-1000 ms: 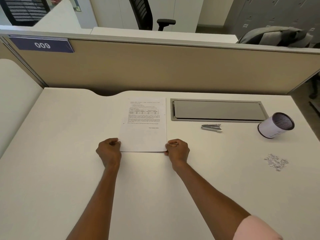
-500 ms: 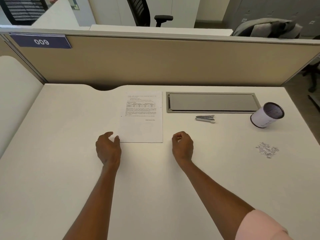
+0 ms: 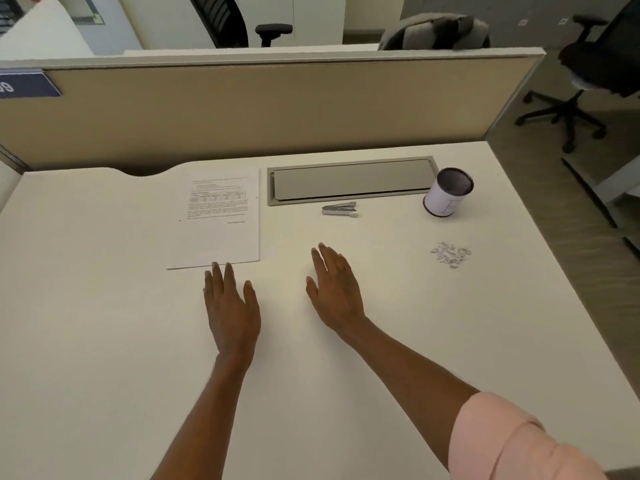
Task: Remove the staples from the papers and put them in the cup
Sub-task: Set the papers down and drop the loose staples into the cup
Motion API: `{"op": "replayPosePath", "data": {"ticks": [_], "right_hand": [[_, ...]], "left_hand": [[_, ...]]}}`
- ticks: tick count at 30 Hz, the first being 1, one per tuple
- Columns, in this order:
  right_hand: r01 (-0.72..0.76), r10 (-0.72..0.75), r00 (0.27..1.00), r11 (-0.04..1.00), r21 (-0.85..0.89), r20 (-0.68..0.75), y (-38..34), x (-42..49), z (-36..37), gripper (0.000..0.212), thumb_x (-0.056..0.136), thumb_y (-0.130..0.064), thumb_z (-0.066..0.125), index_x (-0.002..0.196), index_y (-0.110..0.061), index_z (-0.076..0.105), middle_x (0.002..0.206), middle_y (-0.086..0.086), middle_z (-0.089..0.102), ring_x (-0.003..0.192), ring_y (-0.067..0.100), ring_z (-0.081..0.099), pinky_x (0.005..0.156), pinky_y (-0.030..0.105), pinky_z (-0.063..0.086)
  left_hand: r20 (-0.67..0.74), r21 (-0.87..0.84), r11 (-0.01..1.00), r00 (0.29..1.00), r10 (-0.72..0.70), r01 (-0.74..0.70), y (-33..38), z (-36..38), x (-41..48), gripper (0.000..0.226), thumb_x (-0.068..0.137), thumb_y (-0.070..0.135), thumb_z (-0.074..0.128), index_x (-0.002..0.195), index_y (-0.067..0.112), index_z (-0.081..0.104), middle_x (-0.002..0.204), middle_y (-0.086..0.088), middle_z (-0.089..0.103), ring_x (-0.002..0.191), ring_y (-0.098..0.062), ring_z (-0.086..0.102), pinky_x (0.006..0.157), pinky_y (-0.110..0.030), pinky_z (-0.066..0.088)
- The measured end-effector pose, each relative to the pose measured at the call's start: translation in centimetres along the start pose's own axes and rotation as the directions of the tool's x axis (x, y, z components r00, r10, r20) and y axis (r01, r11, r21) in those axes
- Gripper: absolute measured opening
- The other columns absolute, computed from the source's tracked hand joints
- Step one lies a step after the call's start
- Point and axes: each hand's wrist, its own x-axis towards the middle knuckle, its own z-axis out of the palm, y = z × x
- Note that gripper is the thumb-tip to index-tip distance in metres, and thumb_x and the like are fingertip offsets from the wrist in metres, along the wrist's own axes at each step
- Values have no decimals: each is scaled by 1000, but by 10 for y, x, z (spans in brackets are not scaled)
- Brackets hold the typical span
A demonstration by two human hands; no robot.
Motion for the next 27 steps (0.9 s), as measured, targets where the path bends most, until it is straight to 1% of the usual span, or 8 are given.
{"op": "replayPosePath", "data": {"ticks": [2, 7, 12, 14, 19, 22, 24, 27], "right_hand": [[-19, 19, 1000, 1000, -2, -1, 24, -12, -9, 58, 105, -32, 47, 158, -10, 37, 167, 12, 36, 153, 28, 36, 128, 42, 27], [-86, 85, 996, 996, -29, -29, 93, -38, -34, 59, 106, -35, 48, 158, -11, 37, 167, 12, 35, 153, 28, 38, 127, 44, 31], [-186, 183, 982, 980, -69, -48, 186, -58, -69, 60, 105, -35, 51, 159, -12, 36, 167, 11, 35, 153, 28, 37, 126, 42, 31], [-206, 203, 978, 976, -72, -53, 201, -59, -77, 61, 105, -37, 52, 159, -12, 36, 167, 11, 36, 153, 27, 37, 126, 41, 31], [-257, 253, 966, 962, -95, -53, 259, -65, -100, 77, 97, -50, 63, 157, -9, 38, 163, 13, 41, 149, 30, 43, 123, 42, 37], [-326, 325, 945, 945, -40, -18, 290, -64, -114, 86, 92, -53, 70, 159, -11, 33, 163, 12, 40, 149, 30, 40, 120, 41, 40], [-348, 348, 938, 937, 28, 13, 303, -59, -119, 90, 91, -49, 72, 160, -10, 29, 163, 12, 39, 150, 29, 37, 118, 41, 42], [-362, 353, 931, 925, 113, 91, 321, -49, -122, 92, 92, -43, 74, 162, -10, 25, 164, 11, 35, 152, 26, 31, 118, 38, 41]], "left_hand": [[38, -2, 1000, 999, 28, -28, 23, 17, -20, 58, 112, 28, 49, 165, 9, 35, 178, -8, 22, 166, -27, 14, 134, -48, 20], [121, -33, 993, 985, 120, -117, 84, 67, -62, 62, 112, 29, 47, 168, 12, 27, 179, -5, 20, 167, -23, 11, 134, -47, 21], [207, -77, 977, 956, 209, -197, 165, 128, -105, 65, 112, 30, 46, 170, 14, 21, 179, -3, 18, 167, -21, 9, 135, -45, 20], [213, -71, 974, 951, 226, -216, 176, 138, -111, 65, 112, 30, 46, 170, 14, 20, 179, -4, 18, 167, -21, 10, 136, -43, 17], [264, -57, 953, 917, 301, -296, 212, 176, -129, 67, 112, 28, 44, 170, 13, 15, 179, -4, 17, 167, -20, 8, 136, -40, 10], [297, -28, 941, 897, 329, -336, 231, 198, -134, 67, 112, 28, 42, 171, 13, 12, 180, -4, 13, 167, -20, 5, 136, -39, 6], [318, 3, 935, 886, 337, -356, 238, 210, -133, 66, 112, 28, 40, 170, 12, 12, 180, -6, 12, 168, -21, 5, 136, -39, 5], [340, 65, 929, 883, 324, -365, 241, 223, -132, 65, 113, 29, 37, 170, 11, 13, 180, -10, 12, 168, -24, 5, 137, -42, 5]]}}
